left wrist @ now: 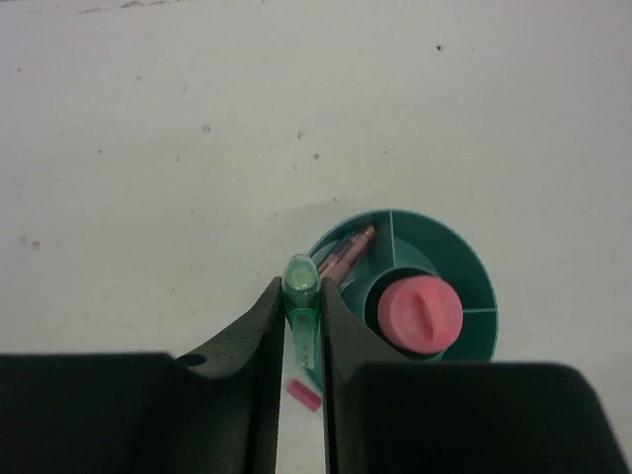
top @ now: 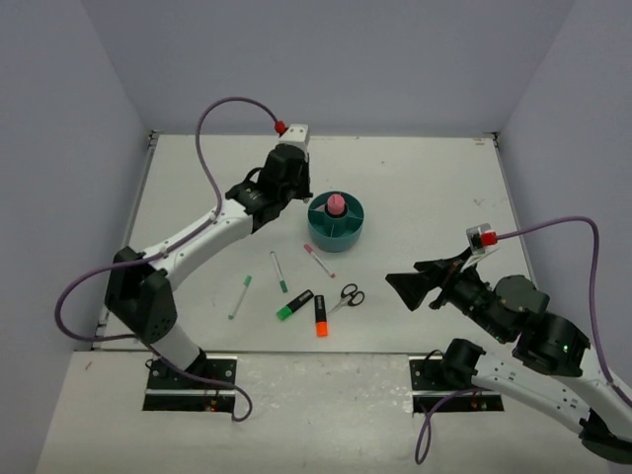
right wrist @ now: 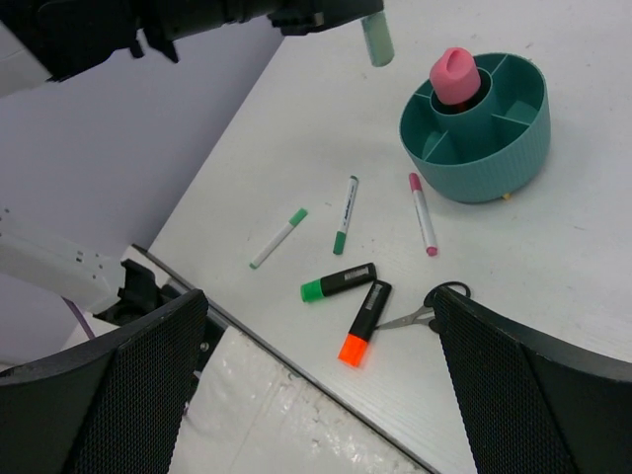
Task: Sort the stationery into containers
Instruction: Place the pen in the storage box.
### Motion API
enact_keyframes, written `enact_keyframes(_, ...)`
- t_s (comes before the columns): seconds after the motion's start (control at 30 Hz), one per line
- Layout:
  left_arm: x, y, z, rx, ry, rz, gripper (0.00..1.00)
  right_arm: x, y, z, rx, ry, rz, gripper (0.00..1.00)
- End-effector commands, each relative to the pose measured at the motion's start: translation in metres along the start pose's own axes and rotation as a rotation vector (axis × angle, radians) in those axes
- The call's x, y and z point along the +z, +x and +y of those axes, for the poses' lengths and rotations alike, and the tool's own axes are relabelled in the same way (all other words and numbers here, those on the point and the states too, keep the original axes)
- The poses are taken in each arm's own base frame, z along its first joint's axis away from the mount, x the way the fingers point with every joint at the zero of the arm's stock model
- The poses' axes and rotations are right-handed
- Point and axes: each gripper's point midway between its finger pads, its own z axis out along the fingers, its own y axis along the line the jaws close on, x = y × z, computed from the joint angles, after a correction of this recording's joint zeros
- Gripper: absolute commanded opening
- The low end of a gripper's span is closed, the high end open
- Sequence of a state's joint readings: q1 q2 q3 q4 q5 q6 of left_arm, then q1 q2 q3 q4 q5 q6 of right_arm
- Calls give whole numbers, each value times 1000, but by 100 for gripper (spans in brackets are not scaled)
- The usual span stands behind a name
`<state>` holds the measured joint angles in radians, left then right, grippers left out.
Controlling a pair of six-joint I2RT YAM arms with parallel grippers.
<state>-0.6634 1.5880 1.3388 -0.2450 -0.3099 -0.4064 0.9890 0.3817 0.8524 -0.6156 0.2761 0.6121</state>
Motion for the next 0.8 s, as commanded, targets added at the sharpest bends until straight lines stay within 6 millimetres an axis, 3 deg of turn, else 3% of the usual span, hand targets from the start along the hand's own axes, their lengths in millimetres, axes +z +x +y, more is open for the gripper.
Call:
enact_keyframes(0.0,28,-1,-11,176,48,98,0,-9,-6,-4,28,16,-25,99)
enact_keyframes(0.07,41,8,-12,201,52,128,0,-10,-6,-4,27,11,-28,99)
enact_keyframes(0.17,54,4,-23,213,88,133,0,-11,-6,-2,20,-4,-26,99)
enact_keyframes(0.3,71,20,-26,249,97,195,0,-10,-4,1,13,-15,-13,99)
enact_keyframes(0.6,85,44,-21,289,91,260,1,-7,2,5,11,-49,0,99)
enact_keyframes(0.63,85,45,-20,290,86,264,4,-7,2,6,10,-51,1,99)
enact_keyframes(0.7,83,47,-17,287,77,266,30,-6,2,7,7,-54,4,99)
enact_keyframes(0.77,79,42,-18,275,75,255,46,-5,3,7,4,-56,10,99)
